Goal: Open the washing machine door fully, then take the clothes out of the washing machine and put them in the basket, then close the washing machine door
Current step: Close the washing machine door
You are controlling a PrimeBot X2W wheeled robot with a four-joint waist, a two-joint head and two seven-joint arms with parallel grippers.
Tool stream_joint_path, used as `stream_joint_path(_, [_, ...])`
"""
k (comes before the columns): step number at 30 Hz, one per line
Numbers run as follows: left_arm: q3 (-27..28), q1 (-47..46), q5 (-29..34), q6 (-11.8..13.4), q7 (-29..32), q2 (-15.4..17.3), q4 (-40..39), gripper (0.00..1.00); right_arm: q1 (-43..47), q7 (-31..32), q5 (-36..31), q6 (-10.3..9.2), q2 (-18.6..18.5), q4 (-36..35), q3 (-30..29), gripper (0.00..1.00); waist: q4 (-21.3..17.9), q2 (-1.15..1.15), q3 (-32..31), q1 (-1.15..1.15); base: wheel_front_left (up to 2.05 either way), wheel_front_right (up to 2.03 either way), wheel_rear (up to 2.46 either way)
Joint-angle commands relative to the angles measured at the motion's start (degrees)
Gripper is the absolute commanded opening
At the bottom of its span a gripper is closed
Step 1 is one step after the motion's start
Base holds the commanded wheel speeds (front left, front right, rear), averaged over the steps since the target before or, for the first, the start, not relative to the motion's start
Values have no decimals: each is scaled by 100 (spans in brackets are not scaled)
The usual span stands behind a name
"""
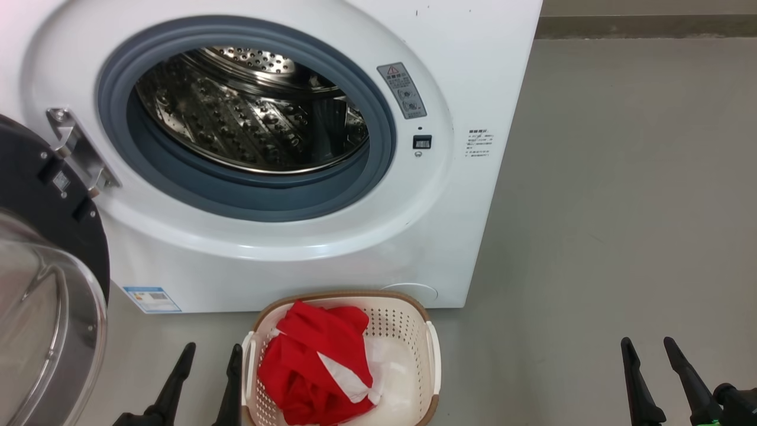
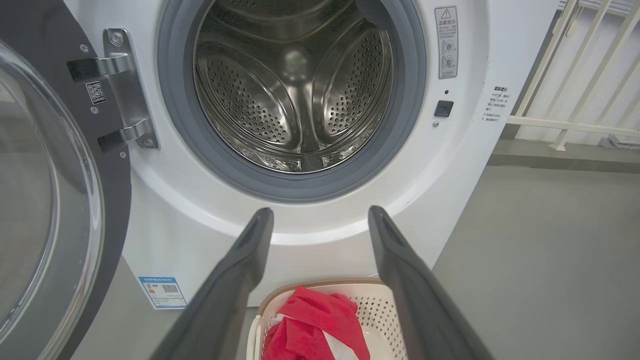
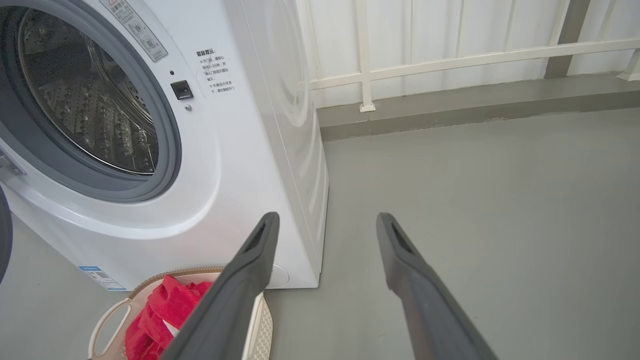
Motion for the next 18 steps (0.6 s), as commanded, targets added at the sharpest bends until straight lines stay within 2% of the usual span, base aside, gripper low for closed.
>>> stream_joint_path(1, [174, -49, 1, -32, -29, 46, -149, 100, -42, -37, -4, 36, -110, -132, 85, 100, 4, 0, 2, 0, -107, 107, 0])
stream_joint_path(11, [134, -68, 62, -32, -29, 65, -134, 100, -49, -37, -3, 36, -111, -146, 83, 100, 32, 0, 31, 0, -105, 105, 0])
stream_joint_path(18, [130, -94, 117, -32, -29, 64, -98, 100, -55, -37, -1, 36, -115, -148, 83, 100, 43, 0, 50, 0, -28, 28, 0])
